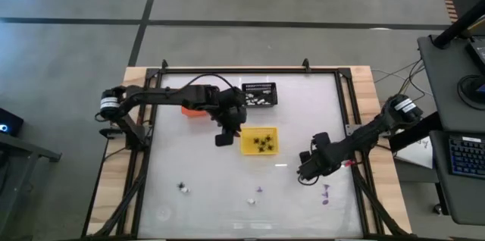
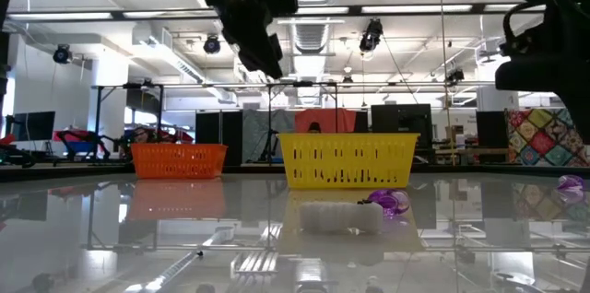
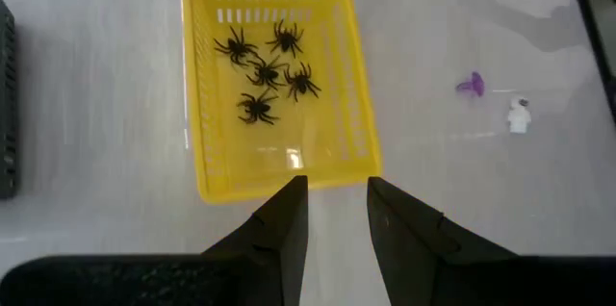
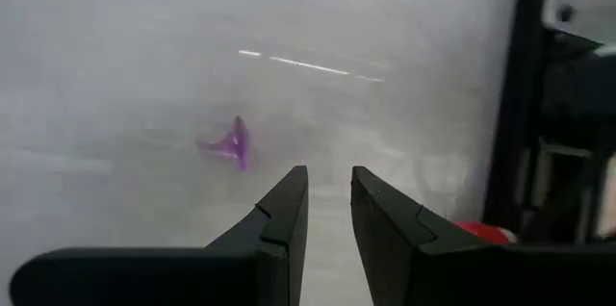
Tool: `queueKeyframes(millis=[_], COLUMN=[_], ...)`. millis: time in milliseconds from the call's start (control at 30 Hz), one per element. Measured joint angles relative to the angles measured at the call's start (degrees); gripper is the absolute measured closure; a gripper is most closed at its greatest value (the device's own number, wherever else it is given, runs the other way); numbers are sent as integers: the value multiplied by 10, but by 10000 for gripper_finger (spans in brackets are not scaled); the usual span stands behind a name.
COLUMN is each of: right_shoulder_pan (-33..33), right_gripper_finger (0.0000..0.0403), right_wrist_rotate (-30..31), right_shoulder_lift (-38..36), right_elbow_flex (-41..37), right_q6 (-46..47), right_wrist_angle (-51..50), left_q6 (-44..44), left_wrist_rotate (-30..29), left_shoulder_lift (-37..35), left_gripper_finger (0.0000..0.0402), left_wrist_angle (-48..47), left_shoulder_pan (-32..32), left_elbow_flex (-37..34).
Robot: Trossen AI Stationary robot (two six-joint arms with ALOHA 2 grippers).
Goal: Sort Halloween decoration
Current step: Put the violet witch hat into the orange bin
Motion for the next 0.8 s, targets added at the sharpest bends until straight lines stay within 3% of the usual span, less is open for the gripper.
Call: queueKeyframes(millis=[333, 800], right_shoulder_pan=[-31, -65], right_gripper_finger=[330, 330], right_wrist_rotate=[32, 19], right_shoulder_lift=[-45, -39], right_elbow_flex=[-70, -83], right_q6=[-59, -123], right_wrist_angle=[142, 177], left_q6=[6, 6], left_wrist_rotate=[-5, -6], left_shoulder_lift=[-54, -73], left_gripper_finger=[310, 310], left_wrist_angle=[-46, -85], left_shoulder_pan=[0, 1], left_elbow_flex=[0, 0])
